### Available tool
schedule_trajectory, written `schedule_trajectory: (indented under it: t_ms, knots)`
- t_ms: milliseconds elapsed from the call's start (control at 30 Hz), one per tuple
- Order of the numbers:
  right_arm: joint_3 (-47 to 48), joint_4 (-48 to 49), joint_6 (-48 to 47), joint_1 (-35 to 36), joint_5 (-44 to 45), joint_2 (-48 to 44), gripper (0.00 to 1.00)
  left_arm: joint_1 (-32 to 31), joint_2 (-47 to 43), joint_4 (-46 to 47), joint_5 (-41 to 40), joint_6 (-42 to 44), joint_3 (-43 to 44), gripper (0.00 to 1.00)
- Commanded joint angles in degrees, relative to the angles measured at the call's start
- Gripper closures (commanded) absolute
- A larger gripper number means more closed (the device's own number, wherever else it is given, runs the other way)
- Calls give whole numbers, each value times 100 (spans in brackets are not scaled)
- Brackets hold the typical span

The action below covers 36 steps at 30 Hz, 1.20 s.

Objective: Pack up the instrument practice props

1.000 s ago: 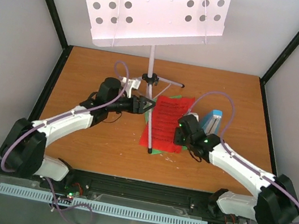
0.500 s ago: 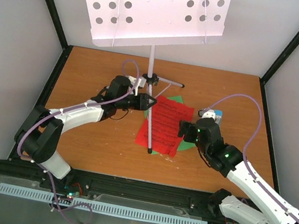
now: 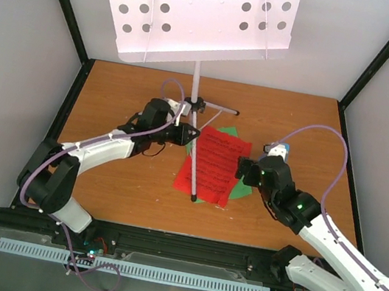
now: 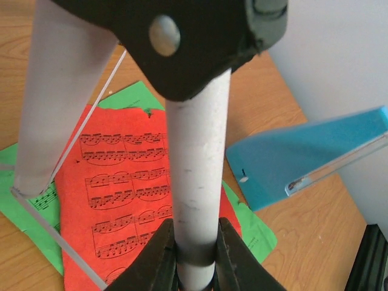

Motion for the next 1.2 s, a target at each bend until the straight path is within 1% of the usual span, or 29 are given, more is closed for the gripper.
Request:
schedule_trajectory:
  t_ms: [0,133,267,367,433,467,533,600,667,733,800,900,967,1067,1167]
  knots:
    - [22,-29,63,-34,193,-195,5,0,-561,-611,301,784,-9,100]
    - [-3,-125,113,-35,249,-315,5,183,-1031,-946,913,1304,-210,100]
    - [-146,-87,237,-34,174,-482,5,401,-1240,-1325,1463,1778,-239,100]
    - [-188,-70,346,-35,3,-564,4,437,-1327,-1555,1642,2001,-256,100]
    - [-189,-31,367,-35,-120,-617,4,446,-1410,-1586,1615,2051,-273,100]
    - [-195,5,365,-35,-190,-643,4,453,-1452,-1587,1558,2031,-281,94]
    - [-200,109,334,-35,-364,-696,3,478,-1552,-1587,1470,1983,-282,74]
    - [-219,220,369,-35,-474,-744,3,491,-1699,-1595,1366,1930,-282,45]
    - [-252,398,404,-35,-617,-805,1,503,-1895,-1577,1228,1847,-326,20]
    - [-268,575,452,-35,-799,-821,1,527,-2114,-1534,1066,1680,-395,7]
    - [-223,723,486,-35,-959,-789,0,612,-2331,-1494,926,1445,-475,1]
    - [-165,1020,480,-35,-1224,-696,0,853,-2419,-1655,1116,1305,-373,1]
    - [-121,1191,447,-35,-1454,-630,0,1007,-2372,-1905,1409,1471,-150,0]
    - [17,1327,362,-35,-1687,-465,0,1159,-2352,-2173,1635,1859,176,1]
    - [114,1471,249,-35,-1876,-228,0,1274,-2389,-2085,1647,2115,205,1]
